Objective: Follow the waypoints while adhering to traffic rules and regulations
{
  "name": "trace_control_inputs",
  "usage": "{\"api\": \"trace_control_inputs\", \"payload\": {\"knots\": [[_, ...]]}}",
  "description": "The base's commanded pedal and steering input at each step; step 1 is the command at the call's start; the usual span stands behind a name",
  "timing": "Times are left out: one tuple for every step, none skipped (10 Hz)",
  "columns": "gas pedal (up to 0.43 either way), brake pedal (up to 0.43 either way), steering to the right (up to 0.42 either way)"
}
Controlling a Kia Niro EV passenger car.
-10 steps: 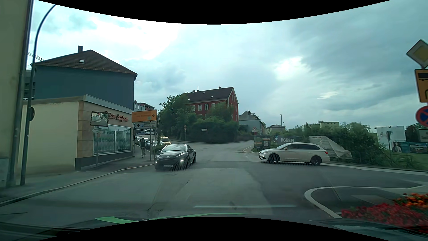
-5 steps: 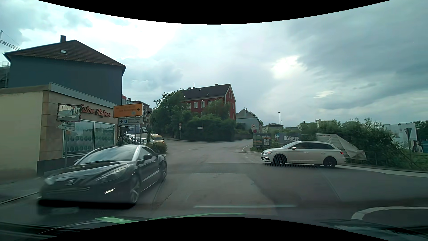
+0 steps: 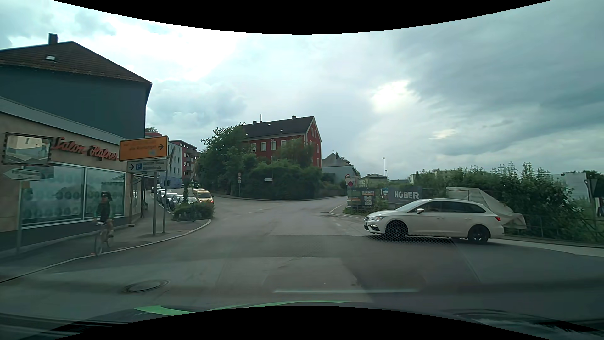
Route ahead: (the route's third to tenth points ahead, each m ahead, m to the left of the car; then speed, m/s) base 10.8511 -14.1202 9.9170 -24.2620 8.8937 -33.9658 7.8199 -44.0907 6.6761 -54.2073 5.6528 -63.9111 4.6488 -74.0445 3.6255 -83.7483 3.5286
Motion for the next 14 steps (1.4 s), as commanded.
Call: {"api": "trace_control_inputs", "payload": {"knots": [[0.0, 0.152, 0.247], [0.0, 0.146, 0.28], [0.0, 0.085, 0.33], [0.0, 0.0, 0.381], [0.0, 0.0, 0.421], [0.0, 0.0, 0.477], [0.0, 0.0, 0.538], [0.028, 0.0, 0.586], [0.177, 0.0, 0.625], [0.24, 0.0, 0.673], [0.26, 0.0, 0.708], [0.26, 0.0, 0.73], [0.28, 0.0, 0.744], [0.28, 0.0, 0.745]]}}
